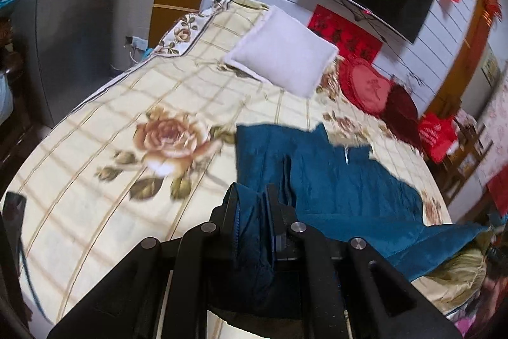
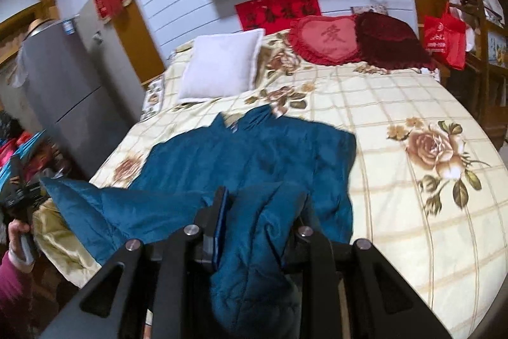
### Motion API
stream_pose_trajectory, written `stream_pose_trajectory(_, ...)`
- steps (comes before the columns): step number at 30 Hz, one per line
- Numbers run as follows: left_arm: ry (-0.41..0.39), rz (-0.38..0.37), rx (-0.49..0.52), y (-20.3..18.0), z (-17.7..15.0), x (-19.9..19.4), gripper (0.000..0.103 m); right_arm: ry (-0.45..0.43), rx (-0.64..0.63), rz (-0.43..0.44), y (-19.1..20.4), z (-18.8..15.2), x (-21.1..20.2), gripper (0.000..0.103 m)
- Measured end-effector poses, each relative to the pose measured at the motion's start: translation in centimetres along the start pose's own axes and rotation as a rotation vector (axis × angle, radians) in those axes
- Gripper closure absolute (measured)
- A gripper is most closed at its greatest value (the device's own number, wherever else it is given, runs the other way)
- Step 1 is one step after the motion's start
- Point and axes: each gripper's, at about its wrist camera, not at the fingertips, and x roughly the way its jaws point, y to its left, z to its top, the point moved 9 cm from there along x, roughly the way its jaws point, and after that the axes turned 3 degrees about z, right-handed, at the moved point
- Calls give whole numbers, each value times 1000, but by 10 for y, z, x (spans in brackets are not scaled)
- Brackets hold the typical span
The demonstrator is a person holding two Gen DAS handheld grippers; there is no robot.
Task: Fold large clothes
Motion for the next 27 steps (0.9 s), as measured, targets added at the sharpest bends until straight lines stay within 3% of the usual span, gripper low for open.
stream_pose_trajectory(10, -15, 123, -1, -21, 58, 107, 103, 37, 98, -98, -57, 53, 108, 78)
stream_pose_trajectory(19, 81, 199, -27, -11, 47, 203, 103, 97, 211, -109, -101, 48, 199, 78)
stream_pose_trajectory(24, 126, 143, -82, -7, 39, 233, 103, 89, 236, -118, -110, 47, 225, 79)
stream_pose_trajectory(25, 119, 95, -116, -5, 41, 233, 103, 90, 244, -121, -111, 47, 229, 79)
stream_pose_trajectory(27, 94, 5, -163, -4, 50, 224, 93, 90, 257, -128, -112, 46, 232, 79)
